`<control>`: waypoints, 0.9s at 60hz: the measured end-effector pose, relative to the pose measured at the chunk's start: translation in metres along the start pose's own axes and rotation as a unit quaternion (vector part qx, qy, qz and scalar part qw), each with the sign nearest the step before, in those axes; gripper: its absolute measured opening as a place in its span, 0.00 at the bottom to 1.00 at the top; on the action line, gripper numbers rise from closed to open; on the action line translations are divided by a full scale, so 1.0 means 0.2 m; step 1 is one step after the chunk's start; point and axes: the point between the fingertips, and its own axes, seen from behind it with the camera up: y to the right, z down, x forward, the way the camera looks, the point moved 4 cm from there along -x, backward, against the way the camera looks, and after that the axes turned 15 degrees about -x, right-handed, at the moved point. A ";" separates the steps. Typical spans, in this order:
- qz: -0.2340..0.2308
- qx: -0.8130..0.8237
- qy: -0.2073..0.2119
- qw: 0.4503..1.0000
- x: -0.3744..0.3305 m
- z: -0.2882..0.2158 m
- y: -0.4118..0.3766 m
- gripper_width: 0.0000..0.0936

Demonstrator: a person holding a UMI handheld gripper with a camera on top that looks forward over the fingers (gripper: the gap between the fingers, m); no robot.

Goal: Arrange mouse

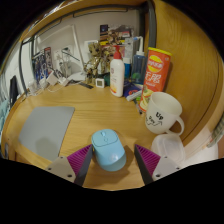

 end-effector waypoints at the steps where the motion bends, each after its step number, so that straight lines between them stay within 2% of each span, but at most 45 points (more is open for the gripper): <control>1: -0.003 0.001 -0.001 1.000 0.01 -0.01 0.00 0.88; 7: -0.009 0.007 -0.002 1.000 0.05 -0.04 0.03 0.84; 12: -0.010 0.008 -0.002 1.000 0.08 -0.06 0.05 0.75; 16: -0.007 0.010 -0.001 1.000 0.09 -0.07 0.06 0.66; 18: -0.004 0.014 -0.001 1.000 0.10 -0.07 0.06 0.56; 30: 0.004 0.022 0.006 1.000 0.11 -0.08 0.05 0.48; 31: 0.001 0.022 0.007 1.000 0.11 -0.08 0.04 0.43; 34: -0.001 0.034 0.004 0.999 0.11 -0.08 0.04 0.39; 35: -0.001 0.041 0.002 0.999 0.11 -0.08 0.05 0.40; 36: 0.001 0.045 0.001 0.999 0.11 -0.08 0.05 0.35; 39: 0.003 0.056 -0.003 0.998 0.11 -0.09 0.05 0.31; 54: 0.021 0.082 -0.021 0.996 0.11 -0.13 0.05 0.31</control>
